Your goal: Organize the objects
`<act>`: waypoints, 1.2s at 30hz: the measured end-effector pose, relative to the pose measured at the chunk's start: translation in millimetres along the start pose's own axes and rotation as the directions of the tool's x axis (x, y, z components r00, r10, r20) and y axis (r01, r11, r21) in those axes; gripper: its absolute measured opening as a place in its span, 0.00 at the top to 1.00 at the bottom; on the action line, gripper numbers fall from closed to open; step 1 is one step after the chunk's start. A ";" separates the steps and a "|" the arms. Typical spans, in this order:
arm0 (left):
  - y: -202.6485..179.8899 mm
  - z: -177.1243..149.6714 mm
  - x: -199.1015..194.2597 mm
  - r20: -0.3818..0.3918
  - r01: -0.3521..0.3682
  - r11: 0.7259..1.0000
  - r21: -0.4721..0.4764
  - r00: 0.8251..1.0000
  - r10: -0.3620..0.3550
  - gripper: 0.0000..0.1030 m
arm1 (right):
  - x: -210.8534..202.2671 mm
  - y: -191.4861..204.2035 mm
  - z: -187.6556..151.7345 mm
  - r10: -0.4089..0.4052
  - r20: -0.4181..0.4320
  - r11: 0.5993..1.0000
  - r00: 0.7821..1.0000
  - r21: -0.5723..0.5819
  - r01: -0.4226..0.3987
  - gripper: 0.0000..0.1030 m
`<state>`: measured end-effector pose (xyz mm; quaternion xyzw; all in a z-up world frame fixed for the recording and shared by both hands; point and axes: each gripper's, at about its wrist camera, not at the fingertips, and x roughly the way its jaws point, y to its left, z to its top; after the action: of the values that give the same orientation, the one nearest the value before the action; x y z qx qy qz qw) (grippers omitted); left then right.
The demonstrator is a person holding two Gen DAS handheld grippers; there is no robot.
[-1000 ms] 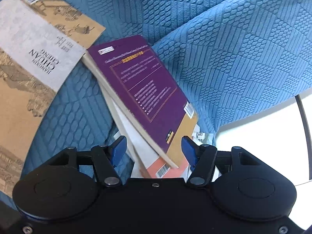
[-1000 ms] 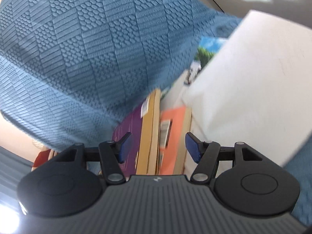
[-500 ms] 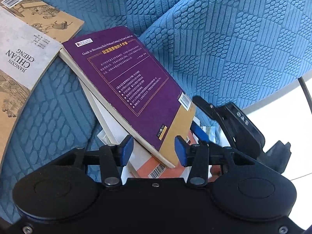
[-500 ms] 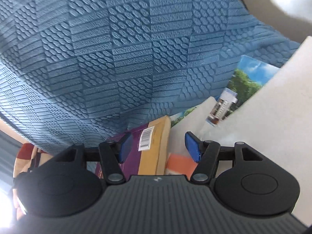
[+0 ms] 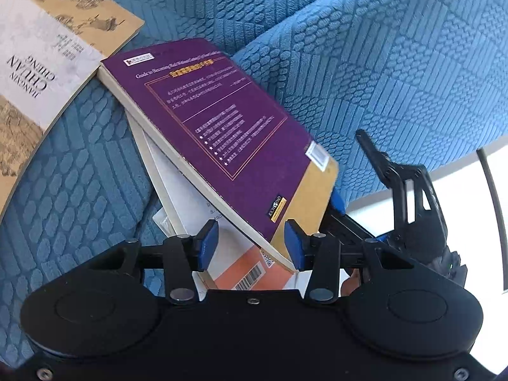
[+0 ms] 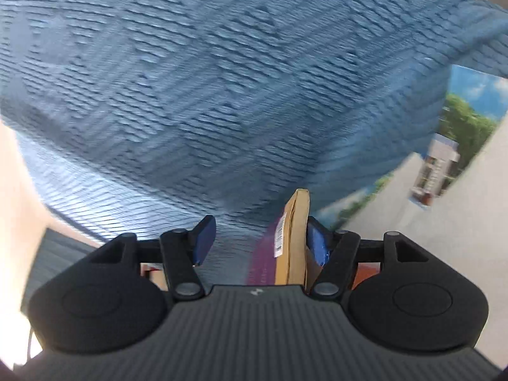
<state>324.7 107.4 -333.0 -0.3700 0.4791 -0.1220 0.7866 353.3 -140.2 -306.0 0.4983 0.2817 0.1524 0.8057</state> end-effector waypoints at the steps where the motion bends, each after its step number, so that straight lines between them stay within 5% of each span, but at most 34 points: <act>1: 1.9 0.7 -1.0 0.001 0.008 1.000 -0.012 1.000 -0.008 0.56 | -1.0 2.2 -0.7 0.019 0.000 1.000 1.000 -0.008 -0.019 0.37; 8: 35.1 -0.5 -10.6 0.051 0.194 0.952 -0.236 0.981 -0.187 0.46 | -7.8 -3.8 -2.8 0.106 -0.001 0.992 0.994 0.063 -0.106 0.42; 13: 37.9 -1.3 -10.8 0.052 0.230 0.930 -0.286 0.973 -0.224 0.42 | -10.5 -5.6 -4.2 0.005 -0.005 0.999 1.000 0.052 -0.004 0.85; 24: 40.3 -18.7 8.9 0.023 0.319 0.847 -0.424 0.939 -0.342 0.45 | -36.8 14.7 -22.5 -0.024 0.000 1.000 1.000 -0.020 0.024 0.86; 29: 49.6 -27.7 7.7 0.033 0.312 0.824 -0.474 0.941 -0.337 0.77 | -52.4 12.1 -36.6 -0.054 -0.002 0.999 0.999 0.002 0.054 0.85; 36: 49.7 -26.9 -7.0 0.037 0.298 0.838 -0.458 0.948 -0.317 0.84 | -59.2 6.2 -44.3 -0.079 -0.011 0.997 0.997 0.026 0.079 0.81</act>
<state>290.3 133.3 -370.3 -0.6142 0.4443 -0.1377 0.6375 279.6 -136.8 -297.9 0.4966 0.3071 0.1193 0.8030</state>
